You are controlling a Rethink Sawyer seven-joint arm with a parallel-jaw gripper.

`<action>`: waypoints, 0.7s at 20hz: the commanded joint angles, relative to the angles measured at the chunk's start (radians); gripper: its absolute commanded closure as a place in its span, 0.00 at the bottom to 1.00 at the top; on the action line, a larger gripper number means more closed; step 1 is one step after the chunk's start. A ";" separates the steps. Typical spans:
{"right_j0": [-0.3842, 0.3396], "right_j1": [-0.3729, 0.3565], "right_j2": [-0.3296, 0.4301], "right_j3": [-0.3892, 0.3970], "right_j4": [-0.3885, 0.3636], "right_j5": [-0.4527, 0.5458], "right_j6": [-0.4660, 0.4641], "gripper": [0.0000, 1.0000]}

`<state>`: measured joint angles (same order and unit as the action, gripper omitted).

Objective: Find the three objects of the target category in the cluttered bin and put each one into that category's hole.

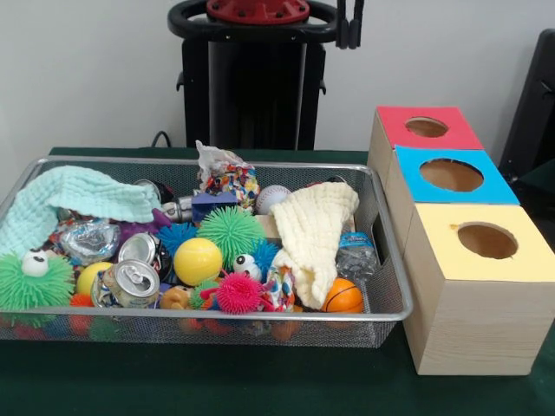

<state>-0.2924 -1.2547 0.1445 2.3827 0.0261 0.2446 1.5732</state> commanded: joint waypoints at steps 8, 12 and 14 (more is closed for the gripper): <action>0.120 0.326 -0.005 -0.106 0.000 -0.201 0.174 1.00; 0.134 0.377 -0.024 -0.164 0.018 -0.211 0.168 1.00; 0.129 0.406 -0.019 -0.176 0.015 -0.241 0.170 1.00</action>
<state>-0.1577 -0.9795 0.1401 2.3578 0.0276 0.0882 1.5732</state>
